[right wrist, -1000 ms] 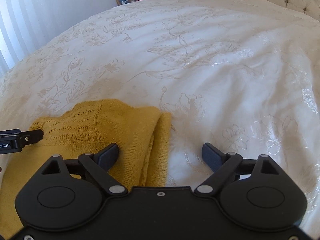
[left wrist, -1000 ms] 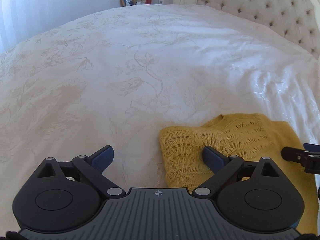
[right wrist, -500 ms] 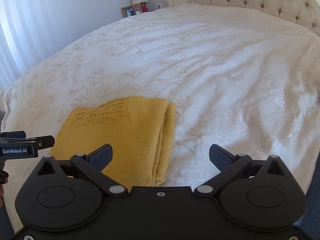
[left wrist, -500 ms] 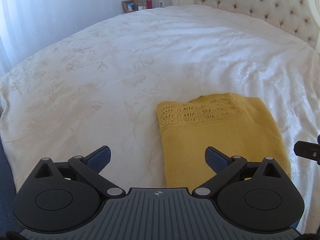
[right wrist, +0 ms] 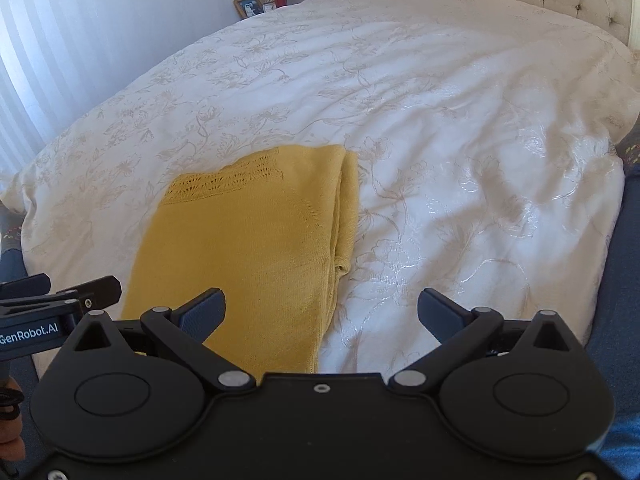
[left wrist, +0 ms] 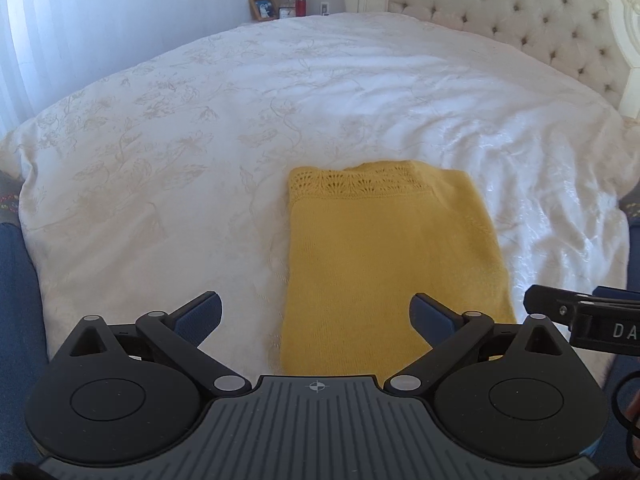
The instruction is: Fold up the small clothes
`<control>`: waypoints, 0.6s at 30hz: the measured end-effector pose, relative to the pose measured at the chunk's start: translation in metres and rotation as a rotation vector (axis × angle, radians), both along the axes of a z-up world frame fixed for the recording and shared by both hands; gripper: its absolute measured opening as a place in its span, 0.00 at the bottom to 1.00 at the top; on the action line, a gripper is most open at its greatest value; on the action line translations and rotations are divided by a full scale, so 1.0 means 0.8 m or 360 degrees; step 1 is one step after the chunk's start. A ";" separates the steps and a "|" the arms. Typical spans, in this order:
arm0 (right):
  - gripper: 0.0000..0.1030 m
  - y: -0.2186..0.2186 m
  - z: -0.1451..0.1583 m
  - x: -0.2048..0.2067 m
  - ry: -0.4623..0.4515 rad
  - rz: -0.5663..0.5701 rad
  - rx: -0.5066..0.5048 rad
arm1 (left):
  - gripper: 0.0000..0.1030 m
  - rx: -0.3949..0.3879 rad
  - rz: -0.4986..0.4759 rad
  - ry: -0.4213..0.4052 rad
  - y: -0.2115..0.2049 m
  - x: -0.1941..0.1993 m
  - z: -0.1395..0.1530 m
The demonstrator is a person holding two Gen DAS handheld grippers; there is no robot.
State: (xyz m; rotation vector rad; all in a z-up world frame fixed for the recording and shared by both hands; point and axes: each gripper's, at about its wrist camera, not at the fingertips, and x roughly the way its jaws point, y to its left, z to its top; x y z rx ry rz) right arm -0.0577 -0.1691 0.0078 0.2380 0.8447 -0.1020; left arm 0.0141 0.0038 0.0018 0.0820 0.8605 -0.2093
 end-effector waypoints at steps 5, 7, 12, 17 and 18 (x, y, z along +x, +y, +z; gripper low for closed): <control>0.99 0.007 0.003 -0.013 -0.0029 0.0024 -0.0013 | 0.98 -0.0012 0.0026 0.0044 0.006 -0.013 -0.010; 0.99 0.010 0.001 -0.016 -0.0020 0.0031 -0.0024 | 0.98 0.0010 0.0027 0.0047 0.007 -0.016 -0.013; 0.99 0.017 -0.004 -0.023 -0.0001 0.0044 -0.0009 | 0.98 0.0032 0.0023 0.0058 0.008 -0.024 -0.016; 0.99 0.024 -0.006 -0.027 0.0003 0.0061 -0.0007 | 0.98 0.0052 -0.0002 0.0057 0.006 -0.030 -0.018; 0.99 0.024 -0.006 -0.028 0.0003 0.0064 -0.0005 | 0.98 0.0055 -0.0006 0.0057 0.006 -0.031 -0.018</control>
